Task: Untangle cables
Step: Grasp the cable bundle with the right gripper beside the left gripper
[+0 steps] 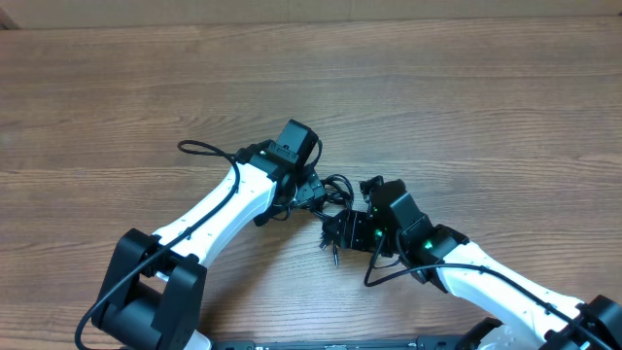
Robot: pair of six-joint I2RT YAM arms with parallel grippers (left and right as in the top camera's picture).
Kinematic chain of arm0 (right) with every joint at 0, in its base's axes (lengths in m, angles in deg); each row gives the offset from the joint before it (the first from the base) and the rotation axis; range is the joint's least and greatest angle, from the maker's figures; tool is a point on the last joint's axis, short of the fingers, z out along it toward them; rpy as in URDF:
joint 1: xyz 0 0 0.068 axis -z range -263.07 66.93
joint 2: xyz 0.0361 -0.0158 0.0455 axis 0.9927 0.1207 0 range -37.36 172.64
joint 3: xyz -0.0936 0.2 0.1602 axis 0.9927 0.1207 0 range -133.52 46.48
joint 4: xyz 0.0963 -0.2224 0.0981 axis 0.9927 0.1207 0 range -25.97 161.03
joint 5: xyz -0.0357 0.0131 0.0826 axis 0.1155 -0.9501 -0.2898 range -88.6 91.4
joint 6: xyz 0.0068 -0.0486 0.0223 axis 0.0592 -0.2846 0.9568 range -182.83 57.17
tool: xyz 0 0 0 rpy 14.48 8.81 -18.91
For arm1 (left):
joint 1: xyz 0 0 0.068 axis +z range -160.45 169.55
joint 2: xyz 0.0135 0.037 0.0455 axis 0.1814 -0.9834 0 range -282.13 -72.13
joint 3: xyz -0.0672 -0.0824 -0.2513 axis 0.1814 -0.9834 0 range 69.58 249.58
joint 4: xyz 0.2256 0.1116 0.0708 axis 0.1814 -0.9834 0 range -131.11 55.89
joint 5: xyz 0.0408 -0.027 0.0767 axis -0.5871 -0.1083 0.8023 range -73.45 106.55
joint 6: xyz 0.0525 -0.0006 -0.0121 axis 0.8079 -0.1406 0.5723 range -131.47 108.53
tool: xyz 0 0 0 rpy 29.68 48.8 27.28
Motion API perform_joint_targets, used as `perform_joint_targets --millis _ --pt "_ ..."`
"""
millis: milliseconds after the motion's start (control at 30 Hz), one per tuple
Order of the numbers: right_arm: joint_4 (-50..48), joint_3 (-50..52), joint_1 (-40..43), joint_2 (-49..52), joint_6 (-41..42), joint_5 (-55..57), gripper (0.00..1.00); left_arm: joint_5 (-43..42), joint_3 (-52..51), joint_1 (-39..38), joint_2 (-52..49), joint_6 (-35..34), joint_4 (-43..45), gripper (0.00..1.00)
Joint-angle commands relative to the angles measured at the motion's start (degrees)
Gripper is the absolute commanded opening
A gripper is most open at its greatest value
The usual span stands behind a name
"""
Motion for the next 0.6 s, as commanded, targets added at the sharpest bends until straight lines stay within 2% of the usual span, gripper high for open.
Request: perform_joint_targets --millis 0,200,367,567 --pt "-1.1 -1.4 -1.2 0.9 2.7 5.2 0.56 0.8 -0.2 -0.4 -0.7 1.3 0.0 1.0" --pt "-4.6 -1.4 -1.2 6.1 4.0 5.9 0.54 0.9 -0.2 -0.4 -0.7 1.3 0.0 0.99" --pt "-6.5 -1.4 -1.1 7.5 4.5 5.0 0.32 0.8 -0.2 -0.4 -0.7 1.3 0.0 1.0" --pt "-7.1 -1.4 -1.1 7.4 4.3 4.9 0.29 0.9 -0.2 -0.4 -0.7 1.3 0.0 0.99"
